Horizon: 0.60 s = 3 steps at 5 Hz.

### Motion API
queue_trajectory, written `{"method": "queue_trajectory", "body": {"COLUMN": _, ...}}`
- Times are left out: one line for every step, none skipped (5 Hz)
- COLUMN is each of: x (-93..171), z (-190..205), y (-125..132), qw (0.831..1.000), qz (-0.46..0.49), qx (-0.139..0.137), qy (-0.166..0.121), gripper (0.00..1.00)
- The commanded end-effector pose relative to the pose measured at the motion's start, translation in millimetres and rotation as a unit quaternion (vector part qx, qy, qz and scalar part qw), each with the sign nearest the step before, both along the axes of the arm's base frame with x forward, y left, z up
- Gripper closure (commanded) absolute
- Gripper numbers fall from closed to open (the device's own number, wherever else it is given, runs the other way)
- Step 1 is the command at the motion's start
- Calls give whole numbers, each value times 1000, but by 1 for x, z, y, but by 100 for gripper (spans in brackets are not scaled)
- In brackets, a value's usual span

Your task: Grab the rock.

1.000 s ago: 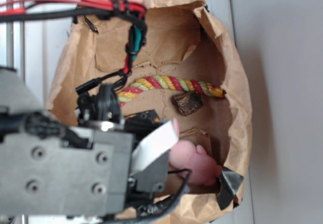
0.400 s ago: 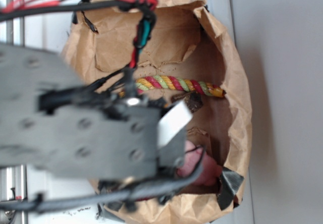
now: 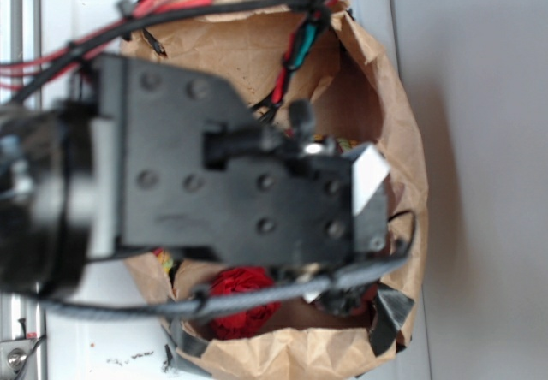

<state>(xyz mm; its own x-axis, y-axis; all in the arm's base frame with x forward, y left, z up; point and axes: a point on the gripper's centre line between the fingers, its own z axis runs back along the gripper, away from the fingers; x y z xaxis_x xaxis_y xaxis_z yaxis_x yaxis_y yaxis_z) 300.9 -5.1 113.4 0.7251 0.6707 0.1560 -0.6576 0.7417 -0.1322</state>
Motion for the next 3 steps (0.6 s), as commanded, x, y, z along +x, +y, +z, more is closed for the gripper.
{"method": "queue_trajectory", "body": {"x": 26, "z": 3, "y": 16, "qw": 998, "qz": 37, "qx": 20, "qy": -54, "gripper": 0}}
{"method": "queue_trajectory", "body": {"x": 28, "z": 0, "y": 20, "qw": 995, "qz": 66, "qx": 24, "qy": -66, "gripper": 0}}
{"method": "queue_trajectory", "body": {"x": 56, "z": 50, "y": -29, "qw": 994, "qz": 88, "qx": 9, "qy": -66, "gripper": 0}}
